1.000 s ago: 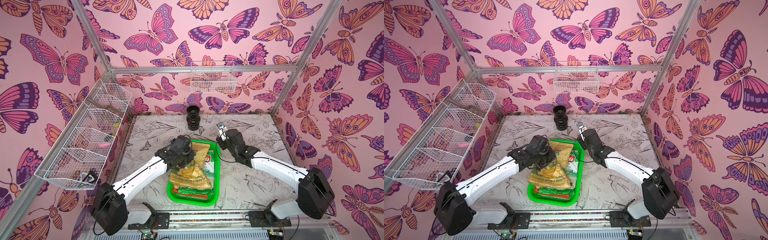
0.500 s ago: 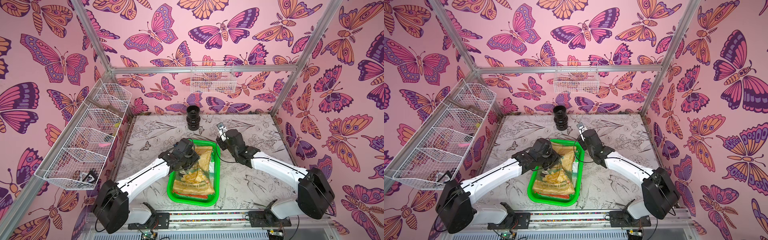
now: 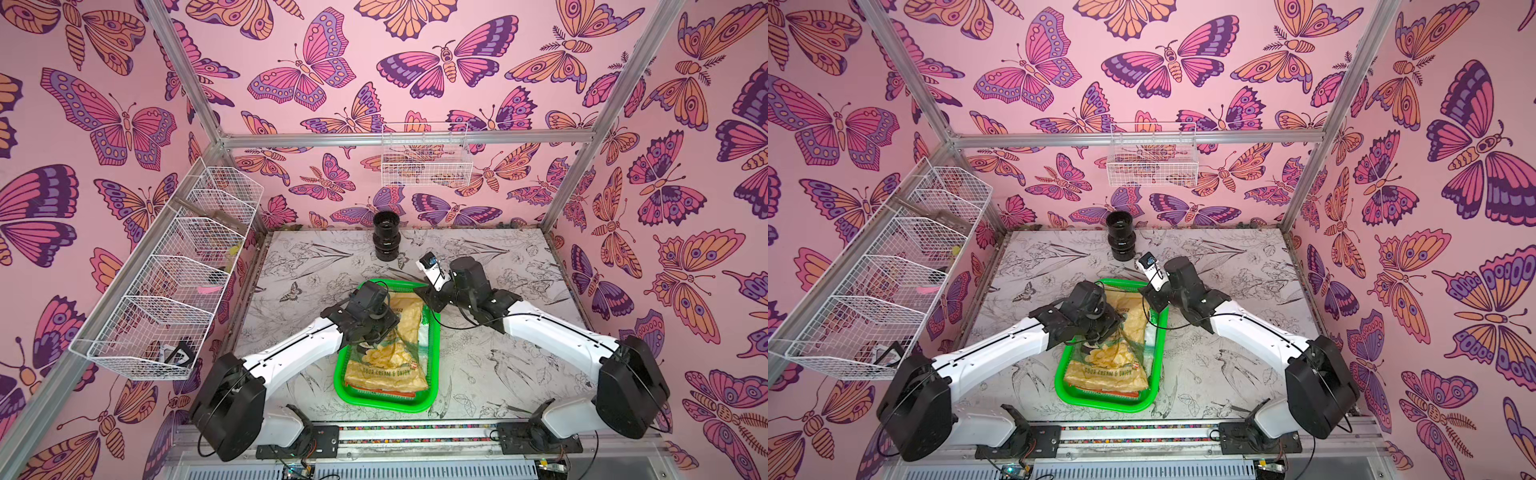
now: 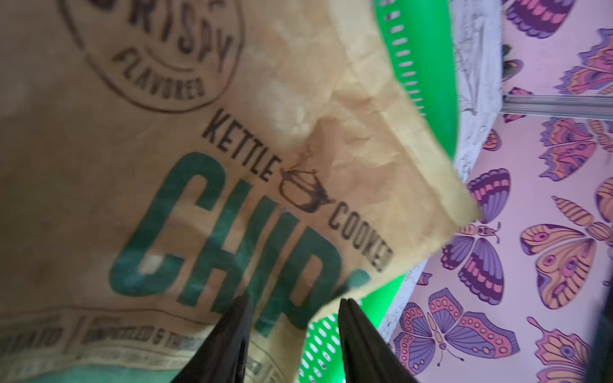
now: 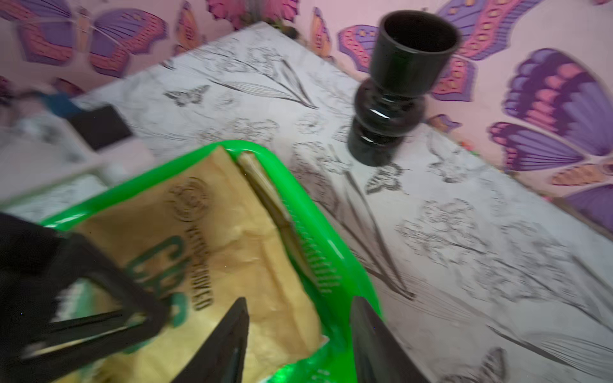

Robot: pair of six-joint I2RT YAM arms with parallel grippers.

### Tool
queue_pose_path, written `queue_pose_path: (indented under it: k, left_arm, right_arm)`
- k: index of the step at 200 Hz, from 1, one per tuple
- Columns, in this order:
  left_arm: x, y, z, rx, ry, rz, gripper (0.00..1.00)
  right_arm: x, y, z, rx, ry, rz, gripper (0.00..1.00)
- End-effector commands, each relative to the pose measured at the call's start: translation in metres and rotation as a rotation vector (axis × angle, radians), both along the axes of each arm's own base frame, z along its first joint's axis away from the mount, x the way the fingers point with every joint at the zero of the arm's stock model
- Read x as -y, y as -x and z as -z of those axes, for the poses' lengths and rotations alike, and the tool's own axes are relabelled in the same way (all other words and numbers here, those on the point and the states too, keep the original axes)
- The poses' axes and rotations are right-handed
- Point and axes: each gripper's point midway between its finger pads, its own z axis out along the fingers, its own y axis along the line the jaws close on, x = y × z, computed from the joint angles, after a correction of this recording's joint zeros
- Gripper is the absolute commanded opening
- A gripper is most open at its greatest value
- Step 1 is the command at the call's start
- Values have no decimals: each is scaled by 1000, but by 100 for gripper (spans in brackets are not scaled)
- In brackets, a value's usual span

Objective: Put the potato chips into the basket
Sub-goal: Place the potato chip in the basket.

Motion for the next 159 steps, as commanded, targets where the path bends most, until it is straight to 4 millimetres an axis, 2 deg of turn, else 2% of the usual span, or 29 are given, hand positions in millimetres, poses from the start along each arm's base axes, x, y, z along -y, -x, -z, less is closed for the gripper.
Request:
queue_pose_path:
  k: [1, 26, 31, 58, 70, 81, 101, 121, 138, 159]
  left_arm:
    - [-19, 20, 36, -118, -44, 5, 48]
    - [-34, 26, 50, -159, -59, -19, 48]
    - [-35, 26, 52, -163, -61, -19, 48]
    - [-37, 26, 52, -160, -59, -13, 50]
    - [-36, 24, 48, -145, -55, 0, 50]
    - [-36, 23, 44, -132, -50, 9, 50]
    - [-38, 24, 38, -106, -53, 19, 51]
    - [-50, 30, 43, -121, -94, 15, 51]
    - [-61, 37, 53, -152, -122, 2, 51]
    - [-65, 42, 60, -172, -131, 4, 51]
  right_arm:
    - [-34, 38, -11, -201, -167, -181, 44]
    - [-45, 54, 18, -295, -127, -259, 46]
    - [-47, 55, 36, -337, -98, -261, 47]
    - [-46, 63, 86, -517, 49, -279, 51]
    - [-38, 59, 112, -600, 171, -227, 51]
    - [-22, 54, 135, -660, 315, -152, 50]
    - [7, 52, 164, -678, 467, -79, 51]
    - [30, 49, 170, -651, 516, -11, 53]
    - [41, 46, 165, -634, 508, 43, 54]
    - [53, 40, 160, -572, 526, 98, 54]
